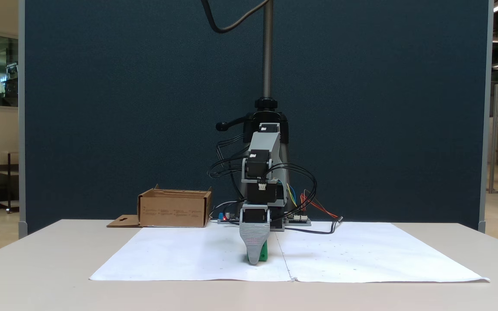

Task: Grasp a green dice and put it in the bin.

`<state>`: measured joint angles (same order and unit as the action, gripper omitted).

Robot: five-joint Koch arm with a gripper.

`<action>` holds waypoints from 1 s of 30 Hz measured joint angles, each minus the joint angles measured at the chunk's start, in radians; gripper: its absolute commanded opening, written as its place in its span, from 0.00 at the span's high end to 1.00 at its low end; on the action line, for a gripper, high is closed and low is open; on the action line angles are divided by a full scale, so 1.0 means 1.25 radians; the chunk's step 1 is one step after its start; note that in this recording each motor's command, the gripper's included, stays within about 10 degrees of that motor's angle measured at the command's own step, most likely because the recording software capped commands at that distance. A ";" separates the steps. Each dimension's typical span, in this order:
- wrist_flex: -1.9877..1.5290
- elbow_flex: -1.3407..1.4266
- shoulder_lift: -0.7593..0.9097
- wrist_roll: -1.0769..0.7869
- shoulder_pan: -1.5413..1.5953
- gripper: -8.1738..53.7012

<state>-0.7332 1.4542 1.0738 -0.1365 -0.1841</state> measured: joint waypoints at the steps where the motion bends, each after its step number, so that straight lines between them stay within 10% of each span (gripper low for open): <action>1: 0.000 0.000 0.000 0.000 0.000 0.25; 30: 0.043 0.036 0.044 0.001 -0.013 0.67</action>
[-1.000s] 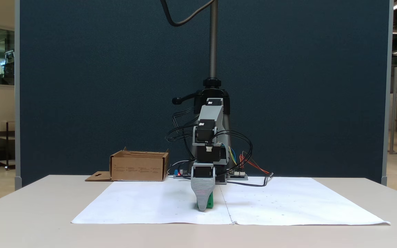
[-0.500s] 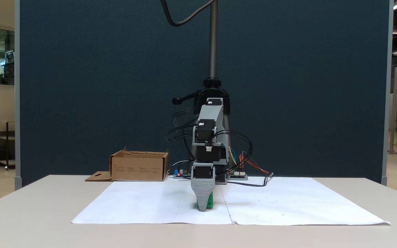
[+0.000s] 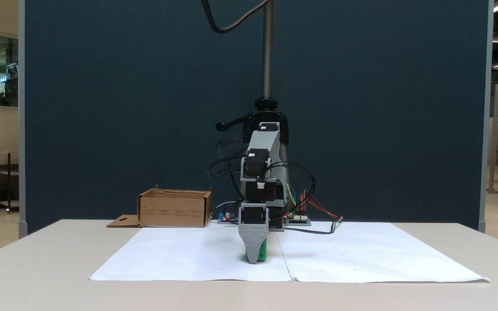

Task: Grasp a green dice and put it in the bin.

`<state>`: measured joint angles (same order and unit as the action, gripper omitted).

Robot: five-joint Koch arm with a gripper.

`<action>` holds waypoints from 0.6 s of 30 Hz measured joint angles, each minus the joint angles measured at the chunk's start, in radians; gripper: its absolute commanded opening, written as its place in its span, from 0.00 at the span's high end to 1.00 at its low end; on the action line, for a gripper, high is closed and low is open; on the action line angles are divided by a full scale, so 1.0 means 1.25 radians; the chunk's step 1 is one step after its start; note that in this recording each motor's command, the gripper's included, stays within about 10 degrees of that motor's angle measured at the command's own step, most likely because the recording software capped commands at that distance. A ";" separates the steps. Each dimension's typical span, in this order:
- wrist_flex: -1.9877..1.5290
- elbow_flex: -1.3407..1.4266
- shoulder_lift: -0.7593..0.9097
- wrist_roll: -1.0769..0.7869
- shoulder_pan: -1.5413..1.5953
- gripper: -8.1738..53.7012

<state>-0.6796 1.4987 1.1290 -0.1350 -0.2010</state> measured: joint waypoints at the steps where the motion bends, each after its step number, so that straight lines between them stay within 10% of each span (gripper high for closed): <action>1: 0.000 0.001 0.012 0.001 -0.001 0.67; 18: -0.247 -0.259 0.252 0.009 -0.074 0.67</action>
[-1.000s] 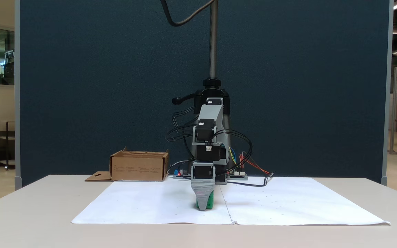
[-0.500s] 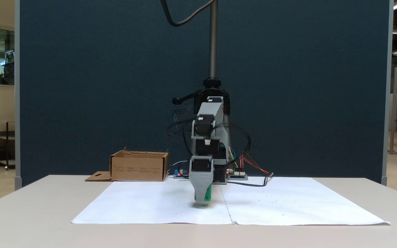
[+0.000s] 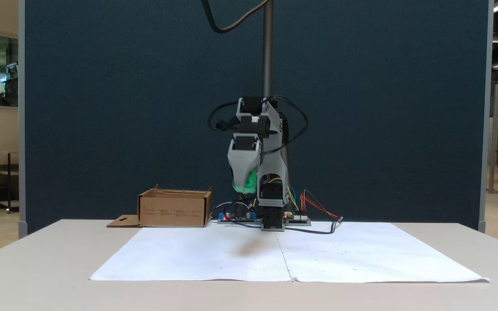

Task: Grasp a green dice and put it in the bin.

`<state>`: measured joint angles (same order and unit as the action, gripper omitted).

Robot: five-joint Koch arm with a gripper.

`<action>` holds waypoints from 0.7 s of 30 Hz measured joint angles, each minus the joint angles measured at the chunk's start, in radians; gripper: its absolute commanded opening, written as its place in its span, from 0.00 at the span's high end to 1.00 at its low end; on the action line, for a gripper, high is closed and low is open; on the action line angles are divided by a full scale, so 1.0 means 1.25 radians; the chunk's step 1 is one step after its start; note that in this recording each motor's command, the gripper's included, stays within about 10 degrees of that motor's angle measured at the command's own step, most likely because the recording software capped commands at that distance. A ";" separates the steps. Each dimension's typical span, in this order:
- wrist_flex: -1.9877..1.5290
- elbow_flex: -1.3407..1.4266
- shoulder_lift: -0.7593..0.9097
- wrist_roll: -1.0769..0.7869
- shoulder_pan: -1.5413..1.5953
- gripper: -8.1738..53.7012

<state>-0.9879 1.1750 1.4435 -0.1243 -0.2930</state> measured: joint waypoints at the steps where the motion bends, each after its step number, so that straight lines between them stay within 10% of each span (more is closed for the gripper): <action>1: -0.005 -0.021 0.001 0.001 -0.016 0.67; 21: -0.060 -0.119 0.001 0.005 -0.607 0.67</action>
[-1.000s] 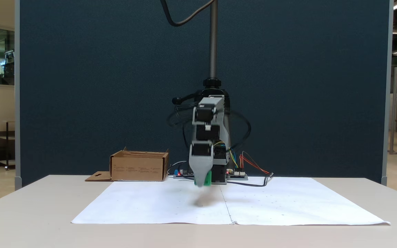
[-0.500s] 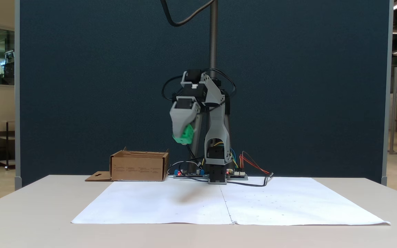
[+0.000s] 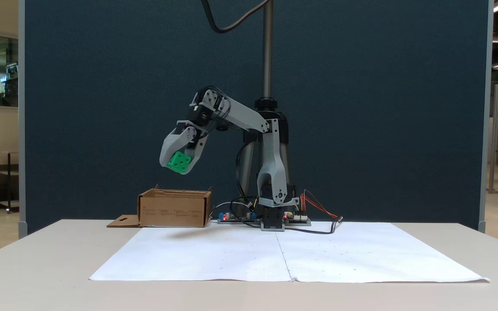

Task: Grasp a green dice and put it in the bin.

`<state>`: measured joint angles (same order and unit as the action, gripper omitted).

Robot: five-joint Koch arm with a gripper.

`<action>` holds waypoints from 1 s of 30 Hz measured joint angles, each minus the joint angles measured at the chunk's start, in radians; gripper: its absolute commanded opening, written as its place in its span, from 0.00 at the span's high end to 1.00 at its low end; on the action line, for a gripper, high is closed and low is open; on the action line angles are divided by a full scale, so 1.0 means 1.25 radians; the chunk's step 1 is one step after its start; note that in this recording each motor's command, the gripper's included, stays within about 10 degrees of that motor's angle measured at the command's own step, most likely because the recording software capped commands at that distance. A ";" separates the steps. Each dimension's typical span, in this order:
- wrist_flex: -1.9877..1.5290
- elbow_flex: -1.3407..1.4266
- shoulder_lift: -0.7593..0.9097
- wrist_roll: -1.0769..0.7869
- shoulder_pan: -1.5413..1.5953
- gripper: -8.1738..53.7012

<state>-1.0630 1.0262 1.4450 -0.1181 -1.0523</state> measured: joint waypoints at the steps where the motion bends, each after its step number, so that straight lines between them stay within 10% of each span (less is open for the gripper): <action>1: -0.006 0.000 0.000 -0.001 -0.032 0.67; 30: -0.022 0.000 -0.145 -0.120 -0.562 0.67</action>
<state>-1.0907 1.0262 1.2640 -0.2684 -1.7549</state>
